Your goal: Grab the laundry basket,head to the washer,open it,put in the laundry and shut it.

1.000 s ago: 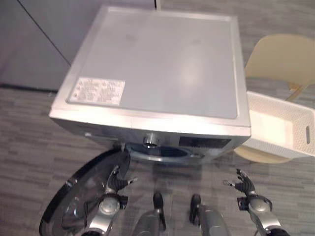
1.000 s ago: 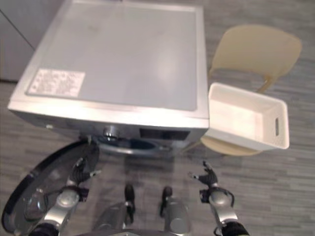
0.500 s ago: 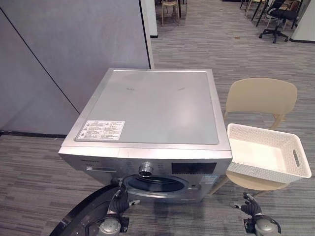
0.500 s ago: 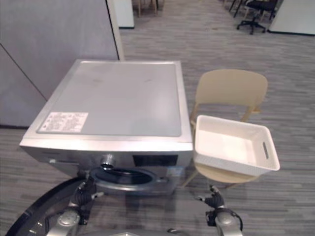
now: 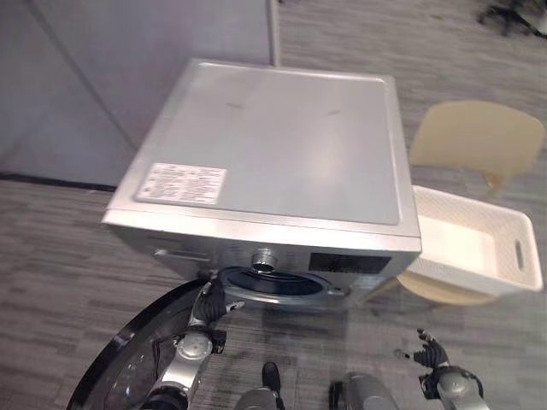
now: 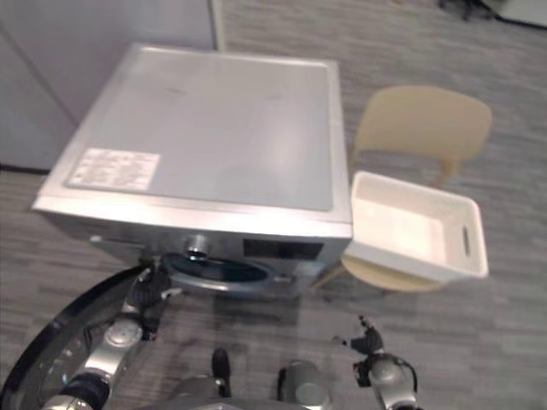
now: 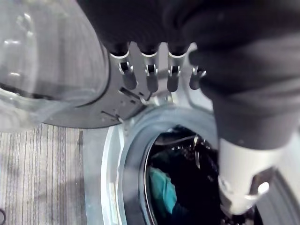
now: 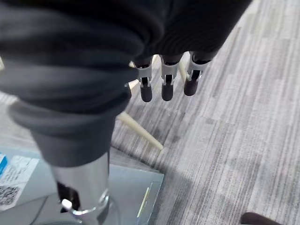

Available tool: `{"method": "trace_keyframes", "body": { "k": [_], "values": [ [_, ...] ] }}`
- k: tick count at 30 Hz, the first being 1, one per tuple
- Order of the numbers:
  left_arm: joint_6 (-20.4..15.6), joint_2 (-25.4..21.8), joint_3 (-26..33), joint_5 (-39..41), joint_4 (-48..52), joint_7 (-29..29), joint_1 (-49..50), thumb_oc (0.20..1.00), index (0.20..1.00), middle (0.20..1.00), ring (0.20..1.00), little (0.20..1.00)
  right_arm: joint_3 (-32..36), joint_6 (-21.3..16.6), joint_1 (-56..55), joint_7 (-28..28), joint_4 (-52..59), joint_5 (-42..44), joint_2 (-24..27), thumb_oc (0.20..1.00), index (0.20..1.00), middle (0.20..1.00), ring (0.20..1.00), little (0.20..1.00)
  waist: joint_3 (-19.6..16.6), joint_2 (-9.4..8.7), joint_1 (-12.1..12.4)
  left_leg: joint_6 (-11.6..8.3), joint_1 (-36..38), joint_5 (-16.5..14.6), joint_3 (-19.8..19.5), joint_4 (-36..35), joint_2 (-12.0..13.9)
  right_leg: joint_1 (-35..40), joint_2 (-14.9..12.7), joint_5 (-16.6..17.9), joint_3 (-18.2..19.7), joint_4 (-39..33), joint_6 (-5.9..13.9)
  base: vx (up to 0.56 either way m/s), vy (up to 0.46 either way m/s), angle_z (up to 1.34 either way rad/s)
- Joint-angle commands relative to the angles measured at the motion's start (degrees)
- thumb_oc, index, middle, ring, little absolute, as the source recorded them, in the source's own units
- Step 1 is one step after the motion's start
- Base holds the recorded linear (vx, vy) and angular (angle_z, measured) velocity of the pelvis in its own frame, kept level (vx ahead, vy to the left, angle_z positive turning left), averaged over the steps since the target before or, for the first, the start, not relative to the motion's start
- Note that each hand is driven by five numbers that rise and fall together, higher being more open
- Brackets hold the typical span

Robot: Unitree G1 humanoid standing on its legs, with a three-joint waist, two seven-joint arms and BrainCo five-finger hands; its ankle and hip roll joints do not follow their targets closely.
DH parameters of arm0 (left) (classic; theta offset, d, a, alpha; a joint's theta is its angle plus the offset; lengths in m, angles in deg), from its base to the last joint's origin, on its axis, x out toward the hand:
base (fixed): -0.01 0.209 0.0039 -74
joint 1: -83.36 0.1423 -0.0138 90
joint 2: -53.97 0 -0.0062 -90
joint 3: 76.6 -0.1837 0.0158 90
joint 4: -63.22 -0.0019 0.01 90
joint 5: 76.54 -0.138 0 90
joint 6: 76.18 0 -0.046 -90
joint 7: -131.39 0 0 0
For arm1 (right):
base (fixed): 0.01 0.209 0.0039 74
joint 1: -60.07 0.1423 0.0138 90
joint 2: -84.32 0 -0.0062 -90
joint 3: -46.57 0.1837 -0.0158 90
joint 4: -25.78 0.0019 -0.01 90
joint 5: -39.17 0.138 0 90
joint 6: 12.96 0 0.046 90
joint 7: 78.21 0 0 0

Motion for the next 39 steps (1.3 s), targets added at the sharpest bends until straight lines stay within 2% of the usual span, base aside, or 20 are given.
{"method": "trace_keyframes", "body": {
  "k": [1,4,5,7,8,11,12,13,16,17,19,20,22,23,24,27,31,32,35,39],
  "values": [
    [-0.89,-1.87,0.45,-2.1,1.87,0.41,2.08,1.0,1.0,1.0,1.0,1.0,0.75,-1.64,0.77,-0.68,2.25,-0.07,-0.04,1.0,1.0,1.0,1.0,1.0,-2.74,-1.05,1.72,-5.2,-13.71,11.81,0.98,-4.55,0.04,3.68,3.68,-1.02,0.58,-13.89,-2.25,-0.4,-0.12,0.22],
    [-0.9,-1.67,0.31,-1.88,3.32,0.23,1.38,1.0,1.0,1.0,1.0,1.0,1.17,-1.57,1.09,-1.11,2.19,0.08,0.64,1.0,1.0,1.0,1.0,1.0,-1.35,-0.03,1.62,-6.47,-15.19,13.09,1.59,-5.48,0.68,3.14,4.52,-0.05,-0.62,-16.07,-2.44,-0.33,-0.032,0.44],
    [-1.0,-1.28,-0.03,-1.8,4.21,0.39,0.18,1.0,1.0,1.0,1.0,1.0,1.46,-1.14,0.81,-1.24,0.55,0.53,0.57,1.0,1.0,1.0,1.0,1.0,-0.26,-0.62,0.34,-4.87,-14.45,9.94,3.43,-2.22,1.28,1.93,2.59,1.79,-3.93,-16.61,-1.94,-0.28,0.035,0.91],
    [-0.99,-1.26,-0.03,-1.8,4.22,0.39,0.17,1.0,1.0,1.0,1.0,1.0,1.47,-1.15,0.83,-1.24,0.54,0.53,0.58,1.0,1.0,1.0,1.0,1.0,-0.41,-0.49,0.32,-4.88,-14.74,9.96,3.35,-2.1,1.42,1.74,2.73,1.96,-3.97,-16.69,-1.98,-0.22,0.038,1.02],
    [-1.25,-1.43,-0.55,-1.84,5.35,0.37,-0.42,1.0,1.0,1.0,1.0,1.0,1.6,-1.19,0.06,-0.94,-0.22,0.85,0.11,1.0,1.0,1.0,1.0,1.0,-0.34,-1.71,-0.85,-3.78,-13.32,5.5,3.09,3.15,1.33,0.88,0.56,3.45,-5.77,-17.1,-1.78,-0.21,0.077,0.61],
    [-1.65,-1.6,-1.74,-2.54,7.22,0.26,-1.74,1.0,1.0,1.0,1.0,1.0,1.55,-1.5,-0.21,-0.36,-1.48,0.94,-0.01,1.0,1.0,1.0,1.0,1.0,-0.54,-3.1,-2.33,-3.27,-11.21,-1.59,1.67,11.02,2.0,-0.47,-2.43,5.27,-7.44,-17.98,-1.86,-0.18,0.096,0.4],
    [-1.64,-1.6,-1.73,-2.54,7.22,0.26,-1.74,1.0,1.0,1.0,1.0,1.0,1.55,-1.5,-0.2,-0.36,-1.49,0.94,0.0,1.0,1.0,1.0,1.0,1.0,-0.5,-3.05,-2.36,-3.28,-11.29,-1.73,1.61,11.25,2.06,-0.43,-2.38,5.25,-7.48,-17.97,-1.87,-0.08,0.157,0.63],
    [-1.69,-1.94,-2.45,-3.27,8.36,0.46,-2.75,1.0,1.0,1.0,1.0,1.0,1.61,-1.4,0.08,-0.37,-2.19,0.78,0.1,1.0,1.0,1.0,1.0,1.0,-0.92,-2.75,-3.1,-3.61,-7.25,-3.26,1.3,9.79,2.71,-0.79,-3.05,5.8,-8.5,-18.68,-1.37,0.02,0.194,0.35],
    [-1.73,-2.64,-2.92,-4.84,10.57,1.21,-4.08,1.0,1.0,1.0,1.0,1.0,1.79,-1.44,-0.17,-0.21,-2.09,1.06,-0.06,1.0,1.0,1.0,1.0,1.0,-1.71,-2.1,-3.82,-3.84,-4.78,-2.61,1.35,5.42,2.22,-0.99,-3.36,6.61,-8.93,-19.07,-0.76,0.03,0.185,0.23],
    [-1.88,-4.58,-2.72,-7.63,13.18,2.49,-5.6,1.0,1.0,1.0,1.0,1.0,2.19,-1.48,-0.79,0.11,-1.72,1.04,-0.51,1.0,1.0,1.0,1.0,1.0,-2.58,-1.78,-4.25,-3.75,-3.85,-2.1,1.37,1.56,1.43,-1.45,-3.83,7.38,-9.39,-19.29,-0.1,0.04,0.28,0.45],
    [-1.96,-9.15,-2.28,-12.29,15.01,4.09,-9.55,1.0,1.0,1.0,1.0,1.0,1.52,-1.77,-0.87,0.49,-0.91,0.33,-0.58,1.0,1.0,1.0,1.0,1.0,-3.13,-1.83,-4.45,-3.45,-2.67,-1.98,0.96,-1.29,0.3,-1.74,-4.48,8.17,-9.2,-19.5,0.9,0.06,0.323,0.27],
    [-1.22,-14.79,-1.87,-15.91,12.46,6.2,-15.15,1.0,1.0,1.0,1.0,1.0,0.52,-1.85,-0.61,1.07,0.39,-0.06,-0.22,1.0,1.0,1.0,1.0,1.0,-3.18,-2.09,-4.61,-3.07,-1.51,-1.81,1.94,-3.65,-0.36,-2.37,-5.04,9.14,-8.35,-19.47,2.13,0.03,0.297,-0.07],
    [-0.09,-19.03,-1.16,-17.0,6.76,7.54,-19.43,1.0,1.0,1.0,1.0,1.0,-0.08,-1.87,-0.99,1.72,1.68,-0.1,0.15,1.0,1.0,1.0,1.0,1.0,-3.42,-2.4,-5.02,-2.54,-1.11,-1.54,2.83,-5.19,-0.99,-3.4,-5.52,10.23,-7.52,-19.41,3.06,0.01,0.191,-0.21],
    [-0.13,-19.05,-1.23,-16.98,6.67,7.56,-19.53,1.0,1.0,1.0,1.0,1.0,-0.05,-1.86,-0.99,1.72,1.7,-0.1,0.12,1.0,1.0,1.0,1.0,1.0,-3.46,-2.44,-4.96,-2.53,-1.13,-1.5,2.87,-5.25,-1.01,-3.48,-5.53,10.24,-7.48,-19.4,3.08,0.0,0.168,-0.3],
    [0.93,-22.35,-1.39,-16.83,-1.71,7.94,-23.07,1.0,1.0,1.0,1.0,1.0,-0.84,-1.78,-1.52,2.46,1.68,0.03,0.28,1.0,1.0,1.0,1.0,1.0,-3.43,-2.78,-5.47,-2.14,-0.92,-1.41,3.75,-6.11,-1.38,-4.39,-6.0,11.05,-6.9,-19.27,3.82,0.0,0.115,-0.23],
    [1.54,-25.44,-2.8,-17.03,-15.24,5.85,-25.76,1.0,1.0,1.0,1.0,1.0,-2.02,-1.76,-1.45,3.16,0.24,0.29,0.68,1.0,1.0,1.0,1.0,1.0,-3.19,-3.49,-5.81,-1.64,-1.05,-1.28,5.25,-6.78,-1.59,-5.93,-6.12,12.48,-5.21,-19.37,4.84,0.0,0.117,-0.38],
    [1.26,-21.49,-1.24,-14.03,-20.41,3.54,-21.67,1.0,1.0,1.0,1.0,1.0,-3.01,-1.28,-0.86,3.43,-2.09,-0.17,0.52,1.0,1.0,1.0,1.0,1.0,-3.16,-3.82,-5.47,-1.39,-0.96,-1.23,5.95,-7.13,-1.51,-6.42,-6.25,13.13,-4.4,-19.73,5.07,0.0,0.037,-0.25],
    [0.88,-18.78,-0.74,-13.24,-19.73,3.0,-18.81,1.0,1.0,1.0,1.0,1.0,-2.78,-1.23,-0.38,3.31,-2.72,-0.39,0.51,1.0,1.0,1.0,1.0,1.0,-3.25,-3.77,-5.23,-1.27,-0.65,-1.33,5.97,-7.18,-1.64,-6.23,-6.32,13.12,-4.35,-19.83,4.97,0.01,0.019,-0.06],
    [0.14,-13.47,-0.05,-10.63,-13.94,2.33,-13.27,1.0,1.0,1.0,1.0,1.0,-2.33,-0.95,0.07,3.19,-2.46,-1.07,0.61,1.0,1.0,1.0,1.0,1.0,-3.38,-3.44,-4.65,-1.21,0.13,-1.43,5.82,-7.32,-1.8,-5.38,-6.34,12.81,-4.58,-20.18,4.74,0.0,0.006,-0.02],
    [-1.07,-7.41,-0.08,-5.5,2.71,-1.59,-3.77,1.0,1.0,1.0,1.0,1.0,-0.65,-0.37,-0.13,3.33,-1.01,-2.2,0.52,1.0,1.0,1.0,1.0,1.0,-3.48,-2.83,-3.63,-1.2,1.14,-1.54,5.08,-7.45,-1.92,-3.66,-6.24,12.22,-5.27,-20.81,4.27,0.01,-0.028,0.08]
  ]
}}
